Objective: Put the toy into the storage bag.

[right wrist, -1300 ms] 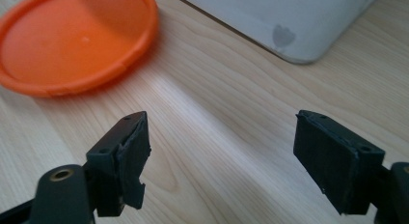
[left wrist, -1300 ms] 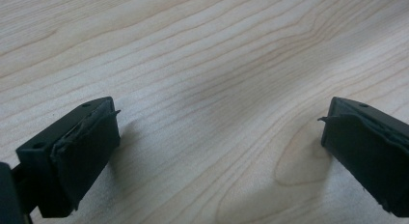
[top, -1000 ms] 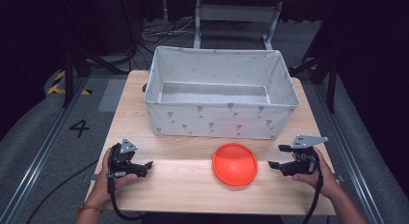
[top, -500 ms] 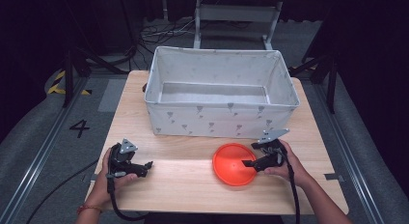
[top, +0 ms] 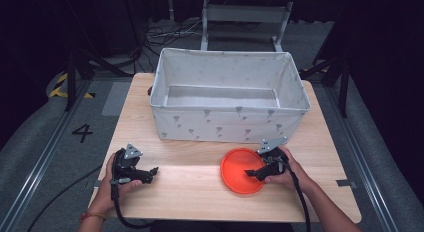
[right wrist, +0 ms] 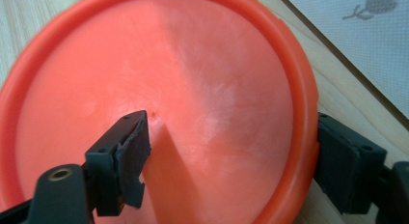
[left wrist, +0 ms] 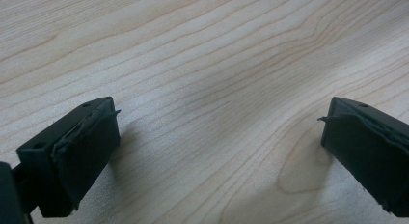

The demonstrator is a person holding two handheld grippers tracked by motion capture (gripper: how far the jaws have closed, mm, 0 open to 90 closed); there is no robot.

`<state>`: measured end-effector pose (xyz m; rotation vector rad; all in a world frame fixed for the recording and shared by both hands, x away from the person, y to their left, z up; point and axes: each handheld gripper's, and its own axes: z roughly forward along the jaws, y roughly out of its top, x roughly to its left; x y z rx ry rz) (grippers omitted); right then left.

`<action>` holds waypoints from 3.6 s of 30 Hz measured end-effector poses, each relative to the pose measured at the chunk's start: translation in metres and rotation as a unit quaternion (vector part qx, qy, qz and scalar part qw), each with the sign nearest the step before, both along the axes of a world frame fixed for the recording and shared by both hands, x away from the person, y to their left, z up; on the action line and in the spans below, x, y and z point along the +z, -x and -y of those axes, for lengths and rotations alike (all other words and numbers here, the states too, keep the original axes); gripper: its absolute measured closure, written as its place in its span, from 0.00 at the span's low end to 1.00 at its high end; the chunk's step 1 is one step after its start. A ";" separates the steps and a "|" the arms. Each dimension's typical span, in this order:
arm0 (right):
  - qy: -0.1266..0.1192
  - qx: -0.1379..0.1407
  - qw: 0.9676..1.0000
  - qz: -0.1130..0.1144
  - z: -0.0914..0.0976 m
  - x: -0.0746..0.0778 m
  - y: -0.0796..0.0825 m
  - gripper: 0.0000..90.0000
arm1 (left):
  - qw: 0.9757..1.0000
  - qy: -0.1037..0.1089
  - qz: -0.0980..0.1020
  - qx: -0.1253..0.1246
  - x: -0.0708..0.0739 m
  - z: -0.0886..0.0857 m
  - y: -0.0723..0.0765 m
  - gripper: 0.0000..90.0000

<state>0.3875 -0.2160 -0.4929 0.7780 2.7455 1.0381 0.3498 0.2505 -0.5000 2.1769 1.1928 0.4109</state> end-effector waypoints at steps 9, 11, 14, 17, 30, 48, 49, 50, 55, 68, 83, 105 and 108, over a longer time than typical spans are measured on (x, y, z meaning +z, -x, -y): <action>-0.043 -0.016 0.998 -0.035 0.010 0.002 -0.008 0.62 | 1.000 0.000 0.001 0.000 0.000 0.000 0.000 0.01; -0.062 -0.017 0.997 -0.046 0.016 0.002 -0.010 0.70 | 1.000 0.000 0.001 0.000 0.000 0.000 0.000 0.01; -0.082 -0.017 0.995 -0.056 0.022 0.003 -0.010 0.77 | 1.000 -0.001 -0.001 0.000 0.000 0.000 0.000 0.01; -0.105 -0.011 0.993 -0.058 0.028 0.009 -0.009 0.83 | 1.000 -0.001 0.000 -0.001 0.000 0.000 0.000 0.01; -0.105 0.040 0.993 0.019 0.024 0.059 0.022 0.92 | 1.000 -0.001 -0.001 -0.003 0.000 -0.001 0.000 0.01; -0.034 0.061 0.994 0.088 0.028 0.098 0.047 0.92 | 1.000 -0.001 -0.001 -0.003 0.000 -0.001 0.000 0.01; -0.033 0.060 0.994 0.090 0.029 0.099 0.048 0.92 | 1.000 -0.001 -0.001 -0.004 0.000 -0.001 0.000 0.01; -0.031 0.060 0.993 0.092 0.030 0.101 0.049 0.92 | 1.000 -0.001 -0.001 -0.003 0.000 -0.001 0.000 0.01; -0.023 0.059 0.993 0.102 0.035 0.106 0.052 0.92 | 1.000 0.000 -0.001 -0.005 0.000 -0.001 0.000 0.01; -0.027 0.047 0.990 0.134 0.047 0.136 0.061 0.92 | 1.000 -0.001 -0.002 -0.006 0.000 -0.001 0.000 0.01; 0.002 0.033 0.986 0.163 0.063 0.192 0.065 0.92 | 1.000 -0.001 -0.001 -0.006 0.000 -0.001 0.000 0.01; -0.014 -0.010 0.975 0.221 0.071 0.264 0.044 0.92 | 1.000 0.001 0.000 -0.007 0.000 -0.001 -0.001 0.00; -0.014 -0.019 0.973 0.229 0.072 0.274 0.038 0.92 | 1.000 0.001 0.000 -0.007 0.000 -0.001 -0.001 0.00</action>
